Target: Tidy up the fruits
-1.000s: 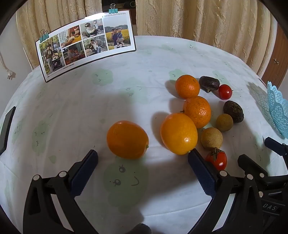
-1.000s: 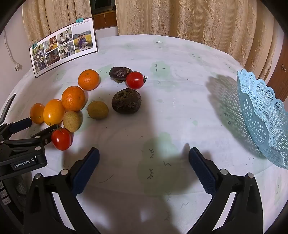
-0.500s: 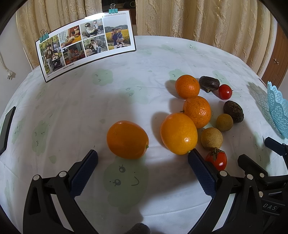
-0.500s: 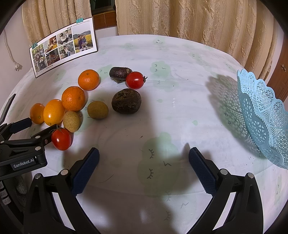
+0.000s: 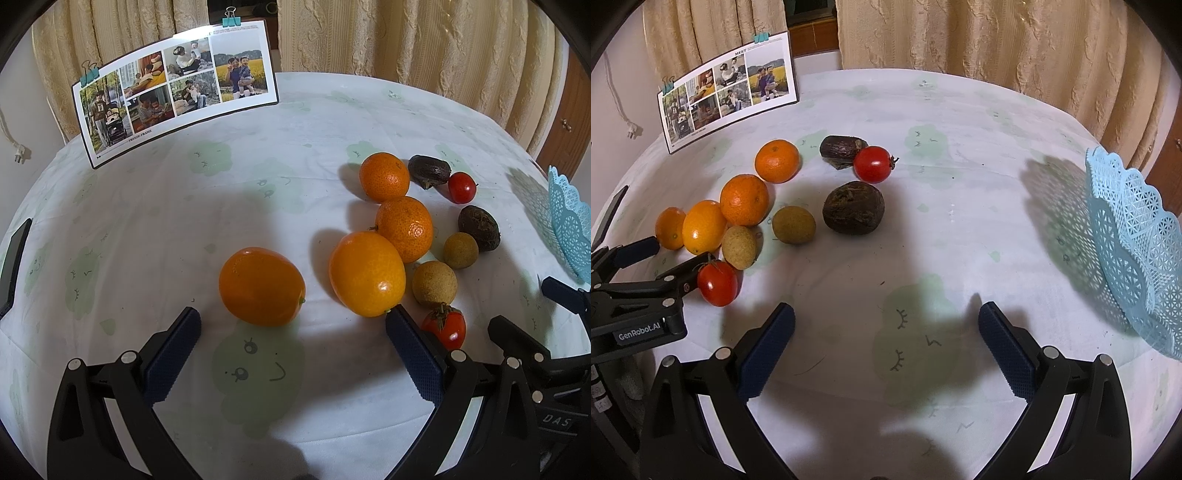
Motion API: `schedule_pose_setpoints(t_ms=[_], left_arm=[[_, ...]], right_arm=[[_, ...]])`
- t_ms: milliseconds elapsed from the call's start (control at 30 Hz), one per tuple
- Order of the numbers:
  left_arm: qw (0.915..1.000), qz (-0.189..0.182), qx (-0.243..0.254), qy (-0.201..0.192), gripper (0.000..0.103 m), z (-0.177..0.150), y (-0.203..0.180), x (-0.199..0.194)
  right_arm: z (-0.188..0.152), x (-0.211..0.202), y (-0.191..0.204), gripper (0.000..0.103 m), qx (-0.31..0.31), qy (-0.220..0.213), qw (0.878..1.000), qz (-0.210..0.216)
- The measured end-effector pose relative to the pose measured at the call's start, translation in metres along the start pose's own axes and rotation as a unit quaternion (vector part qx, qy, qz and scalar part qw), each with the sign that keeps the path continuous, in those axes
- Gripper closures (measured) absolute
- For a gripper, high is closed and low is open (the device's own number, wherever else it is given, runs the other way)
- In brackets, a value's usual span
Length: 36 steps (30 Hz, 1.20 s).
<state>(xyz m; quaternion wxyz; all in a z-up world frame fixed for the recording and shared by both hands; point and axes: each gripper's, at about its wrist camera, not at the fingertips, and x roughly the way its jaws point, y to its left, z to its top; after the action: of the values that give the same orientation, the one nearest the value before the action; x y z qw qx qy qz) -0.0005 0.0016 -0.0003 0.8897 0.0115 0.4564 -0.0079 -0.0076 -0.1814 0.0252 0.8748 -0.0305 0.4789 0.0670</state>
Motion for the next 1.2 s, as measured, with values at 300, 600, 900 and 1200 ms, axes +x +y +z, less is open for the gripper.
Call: schedule_pose_setpoints(t_ms=[300, 600, 900, 1200], left_arm=[[0.9999, -0.006, 0.008, 0.004, 0.005, 0.001, 0.0, 0.001], [0.9994, -0.024, 0.023, 0.003, 0.005, -0.006, 0.011, -0.008], [0.9997, -0.008, -0.005, -0.02, 0.005, -0.01, 0.055, -0.027], [0.9994, -0.01, 0.019, -0.029, 0.005, 0.004, 0.045, -0.02]], right_arm=[[0.001, 0.004, 0.002, 0.002, 0.0, 0.0, 1.0, 0.0], [-0.002, 0.004, 0.003, 0.002, 0.0, 0.0, 1.0, -0.001], [-0.001, 0.002, 0.005, 0.002, 0.0, 0.0, 1.0, -0.002], [-0.008, -0.005, 0.012, 0.002, -0.01, -0.01, 1.0, 0.013]])
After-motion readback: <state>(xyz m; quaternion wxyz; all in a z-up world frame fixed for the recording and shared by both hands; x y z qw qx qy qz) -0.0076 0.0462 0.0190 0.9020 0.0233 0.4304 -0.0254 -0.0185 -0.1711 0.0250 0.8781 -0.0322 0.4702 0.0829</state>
